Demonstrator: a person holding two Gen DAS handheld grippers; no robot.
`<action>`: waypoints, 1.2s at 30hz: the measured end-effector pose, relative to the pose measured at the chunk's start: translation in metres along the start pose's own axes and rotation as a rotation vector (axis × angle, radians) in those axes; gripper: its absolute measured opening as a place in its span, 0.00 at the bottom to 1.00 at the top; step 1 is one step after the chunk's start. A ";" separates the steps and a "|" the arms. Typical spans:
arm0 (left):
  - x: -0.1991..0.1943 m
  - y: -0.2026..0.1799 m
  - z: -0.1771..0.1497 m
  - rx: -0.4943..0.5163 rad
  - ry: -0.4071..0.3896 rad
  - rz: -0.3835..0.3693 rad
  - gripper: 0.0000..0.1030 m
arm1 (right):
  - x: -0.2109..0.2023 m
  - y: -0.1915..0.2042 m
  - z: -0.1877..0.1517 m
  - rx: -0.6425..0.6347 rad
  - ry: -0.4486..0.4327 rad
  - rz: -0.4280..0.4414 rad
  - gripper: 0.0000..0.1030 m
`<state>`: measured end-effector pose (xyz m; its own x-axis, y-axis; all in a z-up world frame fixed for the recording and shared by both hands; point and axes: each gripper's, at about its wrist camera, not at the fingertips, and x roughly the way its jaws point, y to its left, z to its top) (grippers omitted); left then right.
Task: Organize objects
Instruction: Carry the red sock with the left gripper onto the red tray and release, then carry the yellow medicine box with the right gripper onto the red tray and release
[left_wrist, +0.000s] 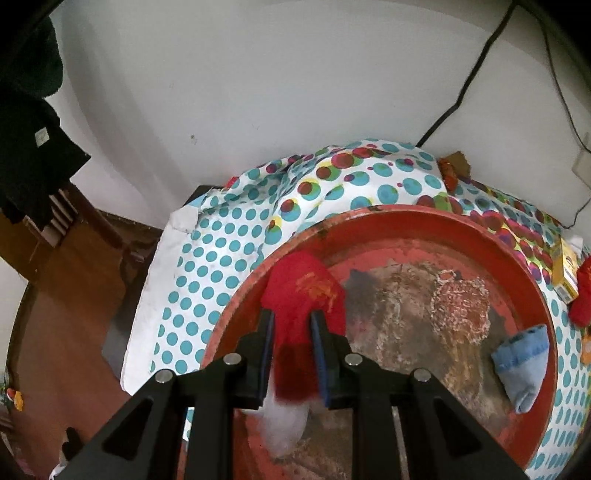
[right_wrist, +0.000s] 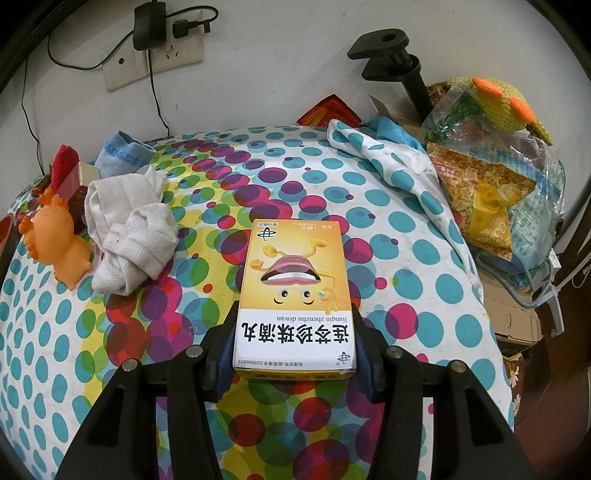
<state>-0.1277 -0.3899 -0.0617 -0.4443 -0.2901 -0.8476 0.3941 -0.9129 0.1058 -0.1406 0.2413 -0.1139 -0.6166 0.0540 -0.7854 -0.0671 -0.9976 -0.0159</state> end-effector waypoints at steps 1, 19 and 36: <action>0.001 0.001 -0.001 -0.002 0.003 -0.001 0.20 | 0.000 0.000 0.000 0.000 0.000 0.000 0.47; -0.088 -0.031 -0.101 0.017 -0.146 0.041 0.46 | 0.000 0.000 0.000 -0.001 0.000 -0.002 0.47; -0.112 -0.078 -0.203 0.002 -0.185 -0.029 0.49 | -0.001 0.001 0.000 -0.038 -0.010 -0.047 0.47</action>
<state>0.0543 -0.2283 -0.0805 -0.5960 -0.3110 -0.7403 0.3776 -0.9222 0.0835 -0.1401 0.2406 -0.1133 -0.6212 0.1012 -0.7771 -0.0668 -0.9949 -0.0761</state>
